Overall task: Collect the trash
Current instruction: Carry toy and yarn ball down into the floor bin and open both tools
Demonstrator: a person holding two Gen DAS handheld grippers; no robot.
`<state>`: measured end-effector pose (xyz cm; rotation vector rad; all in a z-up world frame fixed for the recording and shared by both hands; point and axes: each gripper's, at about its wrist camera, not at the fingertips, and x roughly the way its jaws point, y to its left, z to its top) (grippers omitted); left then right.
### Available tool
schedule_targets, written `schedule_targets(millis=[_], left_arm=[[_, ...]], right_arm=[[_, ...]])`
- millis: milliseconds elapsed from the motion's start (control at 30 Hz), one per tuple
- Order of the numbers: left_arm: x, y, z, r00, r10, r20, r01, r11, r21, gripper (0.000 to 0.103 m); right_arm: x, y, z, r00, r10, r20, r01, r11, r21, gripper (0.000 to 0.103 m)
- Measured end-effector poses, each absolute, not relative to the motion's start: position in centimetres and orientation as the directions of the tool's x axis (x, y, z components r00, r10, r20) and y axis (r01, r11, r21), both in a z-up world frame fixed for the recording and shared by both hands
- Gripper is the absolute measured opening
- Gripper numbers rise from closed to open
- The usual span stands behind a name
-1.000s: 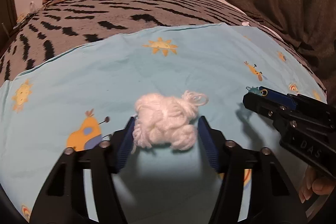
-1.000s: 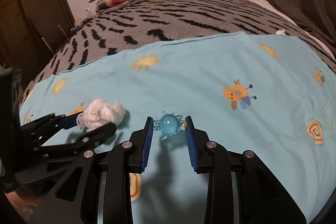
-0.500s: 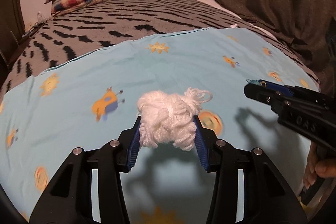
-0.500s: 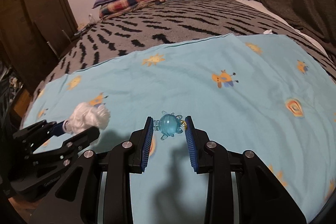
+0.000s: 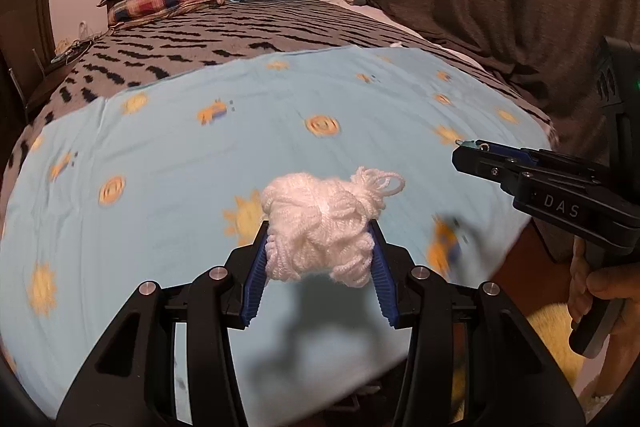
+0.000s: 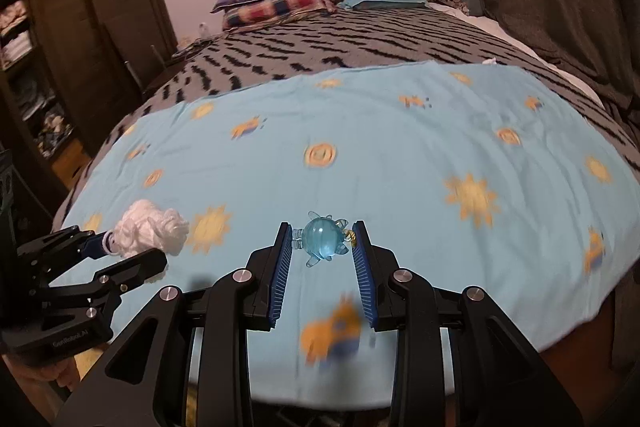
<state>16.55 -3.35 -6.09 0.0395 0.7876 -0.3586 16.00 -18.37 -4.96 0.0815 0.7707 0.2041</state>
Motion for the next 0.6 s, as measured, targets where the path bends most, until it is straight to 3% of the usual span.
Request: schedule_targets(millis=[300, 600], left_arm=[[8.6, -3.6, -9.1, 0.624, -0.337, -0.705, 0.361, 0.925, -0.122, 0.044], [3.9, -3.9, -15.5, 0.549, -0.341, -0.763, 0.358, 0.921, -0.154, 0.044]], right_arm=[[8.6, -18.6, -8.3, 0.664, 0.246, -0.706, -0.183, 0.969, 0.166, 0.032], [3.7, -18.5, -14.4, 0.595, 0.248, -0.765, -0.169, 0.969, 0.182, 0.032]])
